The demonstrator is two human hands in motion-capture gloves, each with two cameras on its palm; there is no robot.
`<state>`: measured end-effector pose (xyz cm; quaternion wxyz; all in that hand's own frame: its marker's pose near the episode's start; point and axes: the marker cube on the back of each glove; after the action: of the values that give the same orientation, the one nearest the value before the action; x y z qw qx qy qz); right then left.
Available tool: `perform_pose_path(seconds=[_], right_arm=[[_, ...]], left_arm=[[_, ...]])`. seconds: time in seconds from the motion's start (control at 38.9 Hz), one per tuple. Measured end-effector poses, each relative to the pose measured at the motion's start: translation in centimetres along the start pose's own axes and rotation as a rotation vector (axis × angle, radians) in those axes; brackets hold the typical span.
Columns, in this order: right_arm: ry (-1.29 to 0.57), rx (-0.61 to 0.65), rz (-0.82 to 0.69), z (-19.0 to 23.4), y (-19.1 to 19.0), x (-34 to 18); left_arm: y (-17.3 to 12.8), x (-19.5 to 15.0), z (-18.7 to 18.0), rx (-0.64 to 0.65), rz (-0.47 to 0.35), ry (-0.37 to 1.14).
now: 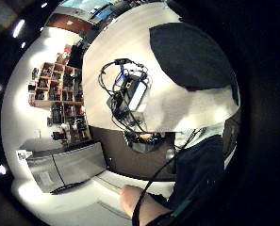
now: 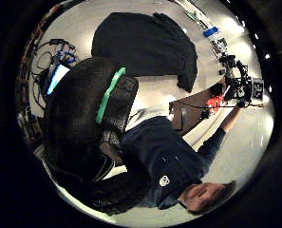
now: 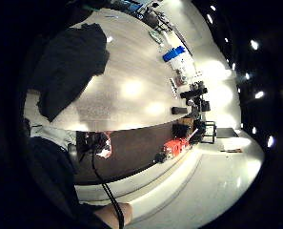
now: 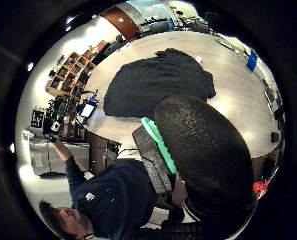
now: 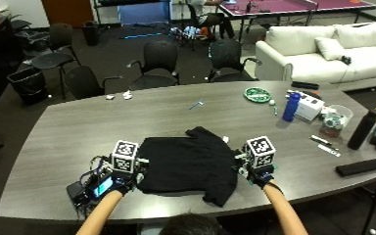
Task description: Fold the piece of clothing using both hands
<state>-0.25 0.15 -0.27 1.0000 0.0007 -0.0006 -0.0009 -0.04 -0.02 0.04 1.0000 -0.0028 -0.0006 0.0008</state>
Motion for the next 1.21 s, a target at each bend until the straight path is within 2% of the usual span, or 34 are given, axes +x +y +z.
perform_pose_path(seconds=[0.21, 0.39, 0.54, 0.8, 1.0, 1.13, 1.21], right_arm=[[0.015, -0.002, -0.013, -0.5, -0.2, -0.5], [-0.053, -0.045, -0.054, -1.6, -0.2, -1.3], [-0.060, -0.114, -0.093, -1.6, 0.1, -1.9], [-0.003, -0.128, -0.111, -2.0, 0.8, -2.8], [-0.001, -0.172, -0.111, -0.7, 0.2, -2.9], [-0.001, -0.200, -0.106, 0.2, -0.1, -2.9], [0.000, -0.213, -0.106, 0.6, -0.1, -2.9]], left_arm=[[-0.5, -0.6, 0.7, -0.034, -0.003, 0.004], [-0.8, -0.9, 1.2, -0.031, 0.014, 0.043], [-0.7, -0.7, 1.9, -0.036, 0.065, 0.090], [-1.0, 1.8, 3.0, -0.079, 0.166, 0.120], [-4.0, 3.5, 6.5, -0.164, 0.221, 0.110], [-6.3, 5.0, 10.1, -0.283, 0.264, 0.149], [-7.3, 5.5, 11.8, -0.319, 0.249, 0.124]])
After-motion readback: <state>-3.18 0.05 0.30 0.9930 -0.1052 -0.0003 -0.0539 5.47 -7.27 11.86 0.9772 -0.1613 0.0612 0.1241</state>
